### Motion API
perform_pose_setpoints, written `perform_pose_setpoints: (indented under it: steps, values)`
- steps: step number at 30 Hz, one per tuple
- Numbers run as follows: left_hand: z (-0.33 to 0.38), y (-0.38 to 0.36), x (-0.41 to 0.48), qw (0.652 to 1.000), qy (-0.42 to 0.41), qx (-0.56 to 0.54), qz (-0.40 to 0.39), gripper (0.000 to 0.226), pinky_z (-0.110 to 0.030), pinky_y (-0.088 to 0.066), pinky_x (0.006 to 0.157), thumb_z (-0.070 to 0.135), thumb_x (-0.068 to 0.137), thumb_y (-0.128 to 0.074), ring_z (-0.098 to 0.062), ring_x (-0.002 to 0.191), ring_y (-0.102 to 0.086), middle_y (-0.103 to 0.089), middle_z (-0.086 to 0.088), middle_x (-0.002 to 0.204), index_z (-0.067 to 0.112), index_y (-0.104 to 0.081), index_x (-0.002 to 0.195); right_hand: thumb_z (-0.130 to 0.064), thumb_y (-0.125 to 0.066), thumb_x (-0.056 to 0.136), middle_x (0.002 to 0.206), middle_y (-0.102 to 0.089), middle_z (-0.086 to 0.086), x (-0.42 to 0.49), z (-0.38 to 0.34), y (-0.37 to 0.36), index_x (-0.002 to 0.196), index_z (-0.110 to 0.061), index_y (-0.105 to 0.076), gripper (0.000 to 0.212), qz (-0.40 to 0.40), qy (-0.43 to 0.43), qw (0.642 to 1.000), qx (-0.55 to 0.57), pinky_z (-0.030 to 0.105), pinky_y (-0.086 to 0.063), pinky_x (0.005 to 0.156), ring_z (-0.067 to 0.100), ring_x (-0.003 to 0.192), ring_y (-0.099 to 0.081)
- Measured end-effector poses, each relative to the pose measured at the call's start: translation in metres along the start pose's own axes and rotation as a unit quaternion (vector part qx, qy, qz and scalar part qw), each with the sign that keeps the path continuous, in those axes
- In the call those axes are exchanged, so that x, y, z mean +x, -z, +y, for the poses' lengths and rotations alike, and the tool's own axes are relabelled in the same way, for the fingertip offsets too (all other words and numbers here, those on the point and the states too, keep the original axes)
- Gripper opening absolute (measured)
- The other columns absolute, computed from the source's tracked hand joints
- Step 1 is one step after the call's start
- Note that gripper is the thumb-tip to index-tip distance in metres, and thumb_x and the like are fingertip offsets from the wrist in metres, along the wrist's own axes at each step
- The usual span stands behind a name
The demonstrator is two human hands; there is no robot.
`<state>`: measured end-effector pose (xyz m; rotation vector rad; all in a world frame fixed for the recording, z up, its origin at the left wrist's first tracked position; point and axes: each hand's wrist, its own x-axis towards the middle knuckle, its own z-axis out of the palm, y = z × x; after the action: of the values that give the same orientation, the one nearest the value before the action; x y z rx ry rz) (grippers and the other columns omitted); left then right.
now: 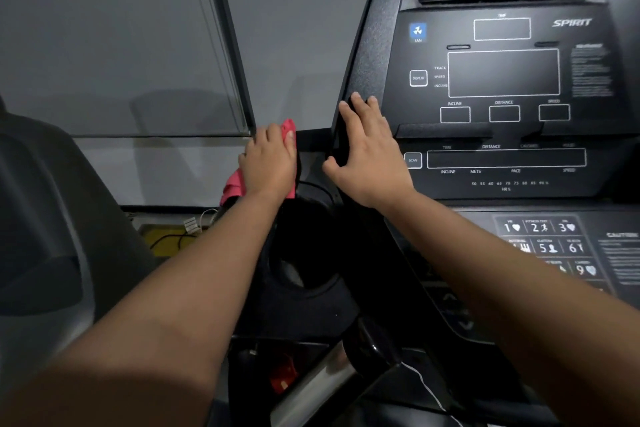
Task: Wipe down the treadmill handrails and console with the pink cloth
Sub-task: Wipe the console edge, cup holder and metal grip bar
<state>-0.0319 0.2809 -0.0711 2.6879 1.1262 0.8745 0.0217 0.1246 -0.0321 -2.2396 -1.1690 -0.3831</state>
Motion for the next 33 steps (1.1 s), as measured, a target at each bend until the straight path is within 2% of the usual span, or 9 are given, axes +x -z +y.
perform_pose_setpoints:
  steps: [4, 10, 14, 17, 21, 25, 28, 31, 33]
  values:
    - [0.017, -0.005, -0.004, 0.993, -0.088, 0.080, 0.011, 0.038, -0.043, -0.050, 0.077, 0.037, 0.091, -0.035, -0.028, 0.088, -0.063, -0.066, -0.008, 0.089, 0.012, -0.064, 0.089, -0.031, -0.054, 0.087, 0.159, -0.011, 0.004, 0.002, 0.001, 0.000, 0.149, -0.012, -0.023, 0.072, 0.005, 0.001, 1.000, 0.019, 0.034, -0.005, 0.118, 0.022, 0.147, 0.000]
    - [-0.017, -0.013, -0.009, 0.959, -0.278, 0.056, 0.008, 0.044, -0.049, -0.043, 0.093, 0.039, 0.087, -0.044, -0.029, 0.112, -0.059, -0.064, -0.006, 0.119, 0.014, -0.063, 0.118, -0.032, -0.053, 0.088, 0.159, -0.013, 0.003, 0.002, 0.004, -0.001, 0.149, -0.013, -0.025, 0.070, 0.010, 0.005, 0.999, 0.031, 0.033, -0.008, 0.118, 0.021, 0.147, -0.001]
    - [-0.041, -0.007, 0.004, 0.941, -0.338, 0.015, -0.002, 0.047, -0.045, -0.041, 0.099, 0.043, 0.090, -0.044, -0.032, 0.120, -0.051, -0.058, -0.007, 0.128, 0.017, -0.057, 0.127, -0.031, -0.054, 0.088, 0.159, -0.014, 0.004, 0.002, 0.004, -0.001, 0.149, -0.012, -0.026, 0.070, 0.012, 0.002, 0.999, 0.034, 0.034, -0.009, 0.119, 0.022, 0.147, -0.002]
    - [-0.050, -0.003, 0.010, 0.968, -0.245, -0.049, -0.029, 0.046, -0.044, -0.040, 0.100, 0.040, 0.095, -0.041, -0.034, 0.118, -0.048, -0.053, -0.013, 0.129, 0.013, -0.054, 0.129, -0.030, -0.054, 0.088, 0.159, -0.014, 0.005, 0.001, 0.003, -0.001, 0.149, -0.011, -0.026, 0.070, 0.012, 0.003, 1.000, 0.023, 0.035, -0.009, 0.119, 0.023, 0.147, -0.002]
    - [-0.025, -0.003, 0.002, 0.999, -0.041, -0.026, 0.006, 0.039, -0.048, -0.043, 0.084, 0.036, 0.099, -0.034, -0.037, 0.108, -0.050, -0.052, -0.017, 0.117, 0.011, -0.054, 0.122, -0.031, -0.054, 0.087, 0.159, -0.013, 0.005, 0.001, 0.002, -0.002, 0.149, -0.012, -0.024, 0.071, 0.012, 0.001, 1.000, 0.006, 0.037, -0.007, 0.119, 0.023, 0.147, -0.002]
    - [-0.003, -0.009, -0.009, 0.999, 0.000, 0.024, 0.038, 0.044, -0.045, -0.048, 0.072, 0.039, 0.091, -0.031, -0.035, 0.089, -0.060, -0.062, -0.014, 0.103, 0.013, -0.063, 0.107, -0.033, -0.053, 0.089, 0.159, -0.013, 0.005, 0.002, 0.001, -0.003, 0.149, -0.012, -0.024, 0.070, 0.013, 0.000, 1.000, 0.008, 0.037, -0.006, 0.119, 0.024, 0.147, -0.001]
    - [-0.002, -0.016, -0.022, 0.995, -0.064, 0.061, 0.044, 0.042, -0.053, -0.046, 0.088, 0.040, 0.091, -0.038, -0.031, 0.104, -0.061, -0.063, -0.007, 0.119, 0.021, -0.062, 0.119, -0.035, -0.053, 0.091, 0.159, -0.014, 0.007, 0.002, 0.001, -0.004, 0.149, -0.011, -0.025, 0.069, 0.015, 0.003, 1.000, 0.010, 0.038, -0.008, 0.120, 0.025, 0.147, -0.003]
    - [-0.011, -0.023, -0.031, 0.974, -0.211, 0.060, 0.050, 0.049, -0.057, -0.034, 0.102, 0.039, 0.090, -0.037, -0.028, 0.126, -0.046, -0.053, -0.007, 0.136, 0.020, -0.047, 0.134, -0.037, -0.051, 0.092, 0.159, -0.014, 0.007, 0.002, 0.002, -0.003, 0.149, -0.011, -0.025, 0.068, 0.014, 0.003, 1.000, 0.011, 0.037, -0.007, 0.119, 0.024, 0.147, -0.003]
    - [-0.026, -0.025, -0.027, 0.944, -0.323, 0.034, 0.055, 0.047, -0.055, -0.022, 0.108, 0.040, 0.090, -0.038, -0.027, 0.130, -0.037, -0.050, -0.011, 0.138, 0.015, -0.041, 0.129, -0.037, -0.050, 0.093, 0.159, -0.013, 0.006, 0.002, 0.003, -0.003, 0.150, -0.012, -0.024, 0.067, 0.011, 0.005, 1.000, 0.010, 0.035, -0.005, 0.119, 0.023, 0.147, -0.001]
